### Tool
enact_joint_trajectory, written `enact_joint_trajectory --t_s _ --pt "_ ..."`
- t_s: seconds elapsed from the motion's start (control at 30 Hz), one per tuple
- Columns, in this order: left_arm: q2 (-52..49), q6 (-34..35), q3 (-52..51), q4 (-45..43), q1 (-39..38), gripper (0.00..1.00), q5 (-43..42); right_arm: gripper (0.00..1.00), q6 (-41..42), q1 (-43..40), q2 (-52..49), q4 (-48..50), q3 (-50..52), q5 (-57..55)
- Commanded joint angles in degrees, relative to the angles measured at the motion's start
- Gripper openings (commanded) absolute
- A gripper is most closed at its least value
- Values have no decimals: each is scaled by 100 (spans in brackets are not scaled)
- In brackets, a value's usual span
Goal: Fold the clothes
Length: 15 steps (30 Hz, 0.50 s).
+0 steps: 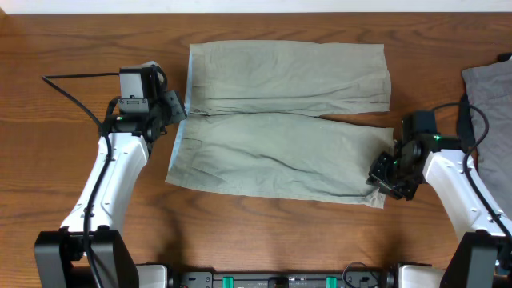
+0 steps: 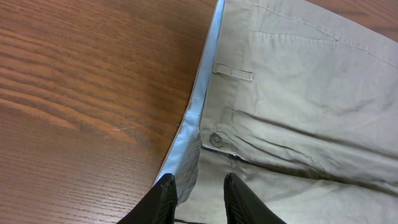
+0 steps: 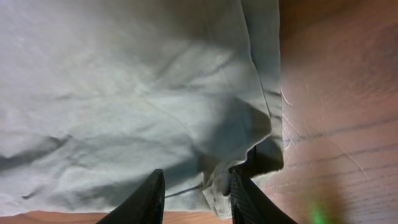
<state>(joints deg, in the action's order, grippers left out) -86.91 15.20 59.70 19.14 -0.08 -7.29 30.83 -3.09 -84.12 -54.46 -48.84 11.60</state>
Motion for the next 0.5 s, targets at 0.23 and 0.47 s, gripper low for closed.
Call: enact_joint_trajectory --t_s 0.23,0.47 --pt "7 11 -11 15 15 28 28 38 129 -28 0 -503 181 -452" --pt "7 11 -11 22 15 28 28 29 127 -44 0 -330 184 -835"
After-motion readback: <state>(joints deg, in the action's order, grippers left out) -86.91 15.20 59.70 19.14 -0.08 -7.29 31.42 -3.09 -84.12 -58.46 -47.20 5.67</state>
